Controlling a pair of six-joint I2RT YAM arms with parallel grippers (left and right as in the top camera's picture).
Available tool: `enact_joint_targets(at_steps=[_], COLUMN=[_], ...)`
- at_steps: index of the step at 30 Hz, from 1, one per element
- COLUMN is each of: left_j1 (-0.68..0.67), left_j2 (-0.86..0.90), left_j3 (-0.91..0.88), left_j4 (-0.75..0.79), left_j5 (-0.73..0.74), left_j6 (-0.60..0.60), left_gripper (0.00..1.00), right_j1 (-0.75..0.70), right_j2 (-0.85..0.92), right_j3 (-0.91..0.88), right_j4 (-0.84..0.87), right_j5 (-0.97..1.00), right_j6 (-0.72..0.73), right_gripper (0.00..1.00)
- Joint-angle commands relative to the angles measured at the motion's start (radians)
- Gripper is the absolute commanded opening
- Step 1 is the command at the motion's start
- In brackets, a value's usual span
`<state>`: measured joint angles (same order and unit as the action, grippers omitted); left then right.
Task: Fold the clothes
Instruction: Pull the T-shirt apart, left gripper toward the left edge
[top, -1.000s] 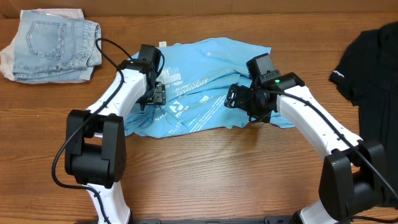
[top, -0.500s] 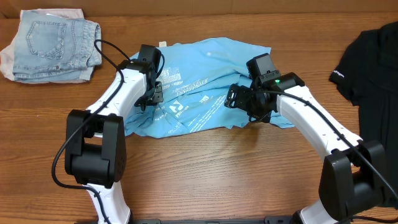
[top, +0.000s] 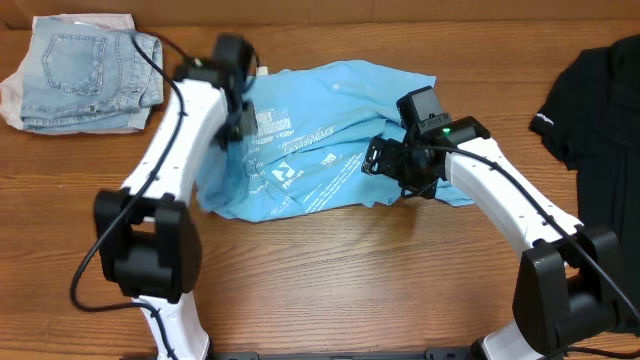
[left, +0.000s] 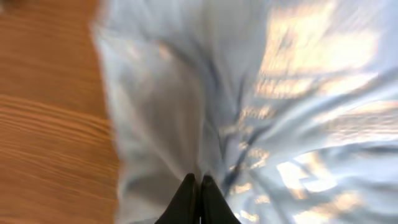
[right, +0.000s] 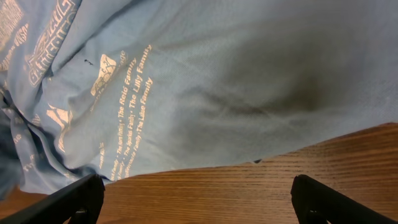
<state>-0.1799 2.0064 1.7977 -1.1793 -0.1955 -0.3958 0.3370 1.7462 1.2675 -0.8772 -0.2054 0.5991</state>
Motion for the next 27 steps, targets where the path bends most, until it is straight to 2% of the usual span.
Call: enact_joint_targets(at_steps=[1, 5, 15, 22, 27], left_j1=[0.048, 0.126, 0.388, 0.494, 0.500], left_j2=[-0.112, -0.164, -0.187, -0.187, -0.187], left_j3=[0.188, 0.278, 0.280, 0.280, 0.279], left_j4=[-0.063, -0.084, -0.145, -0.194, -0.208], left_j5=[-0.070, -0.107, -0.090, -0.027, -0.027], left_j6=[-0.076, -0.099, -0.219, -0.218, -0.218], left_gripper=[0.04, 0.04, 0.04, 0.04, 0.04], right_j1=[-0.012, -0.002, 0.097, 0.092, 0.066], right_j2=[0.003, 0.005, 0.048, 0.052, 0.052], right_j3=[0.001, 0.001, 0.001, 0.001, 0.001], right_j4=[-0.013, -0.090, -0.135, -0.175, -0.164], right_j5=[0.006, -0.006, -0.038, 0.157, 0.157], right_j6=[0.003, 0.004, 0.023, 0.053, -0.029], right_gripper=[1.00, 1.00, 1.00, 1.00, 0.90])
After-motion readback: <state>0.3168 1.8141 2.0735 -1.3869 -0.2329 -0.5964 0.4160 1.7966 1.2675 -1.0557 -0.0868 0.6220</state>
